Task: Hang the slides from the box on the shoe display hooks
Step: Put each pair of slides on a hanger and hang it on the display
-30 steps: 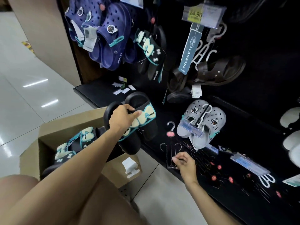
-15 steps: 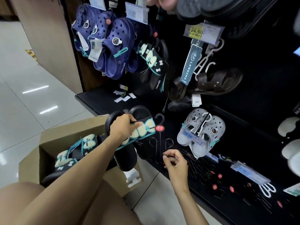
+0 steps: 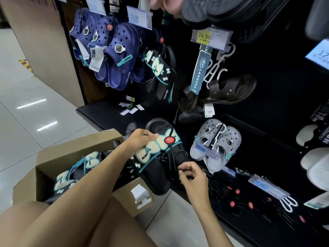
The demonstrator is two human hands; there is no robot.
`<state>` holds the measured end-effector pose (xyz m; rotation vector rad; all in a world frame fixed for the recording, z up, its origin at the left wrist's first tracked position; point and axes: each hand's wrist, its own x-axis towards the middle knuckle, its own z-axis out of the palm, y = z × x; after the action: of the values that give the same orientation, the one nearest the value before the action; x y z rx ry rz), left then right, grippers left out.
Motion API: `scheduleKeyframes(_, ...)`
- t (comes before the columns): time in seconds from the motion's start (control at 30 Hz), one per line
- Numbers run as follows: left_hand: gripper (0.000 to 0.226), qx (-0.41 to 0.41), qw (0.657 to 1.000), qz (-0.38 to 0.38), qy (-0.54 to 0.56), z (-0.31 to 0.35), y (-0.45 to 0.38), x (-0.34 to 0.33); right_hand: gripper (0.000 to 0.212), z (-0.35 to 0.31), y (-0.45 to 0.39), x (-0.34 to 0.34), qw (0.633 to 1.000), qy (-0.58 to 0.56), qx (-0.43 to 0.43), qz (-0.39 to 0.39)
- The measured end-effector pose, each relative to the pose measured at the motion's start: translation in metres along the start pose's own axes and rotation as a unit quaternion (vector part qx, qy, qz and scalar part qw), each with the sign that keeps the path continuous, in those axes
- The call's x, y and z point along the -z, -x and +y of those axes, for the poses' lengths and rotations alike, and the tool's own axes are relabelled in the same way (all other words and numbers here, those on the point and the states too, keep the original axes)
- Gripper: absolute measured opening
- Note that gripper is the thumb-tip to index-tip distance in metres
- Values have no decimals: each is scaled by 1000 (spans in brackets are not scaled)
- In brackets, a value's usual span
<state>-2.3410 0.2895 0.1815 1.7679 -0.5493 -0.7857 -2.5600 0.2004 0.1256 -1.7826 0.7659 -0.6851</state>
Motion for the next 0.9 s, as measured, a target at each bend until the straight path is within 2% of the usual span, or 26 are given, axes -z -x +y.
scheduleKeyframes(0.23,21,4,998,-34,49,6,8,1,23,0,-4,4,1000,-12,-12,2)
scheduleKeyframes(0.57,3,1,992,-13,124,4,11,5,24,-4,-3,5,999,-32,-11,6)
scheduleKeyframes(0.7,34,14,992,-20,126,1,7,7,25,-6,-6,4,1000,-20,0,0)
scheduleKeyframes(0.9,34,2,994,-77,76,3,5,4,25,-8,-8,6,999,-30,-21,1)
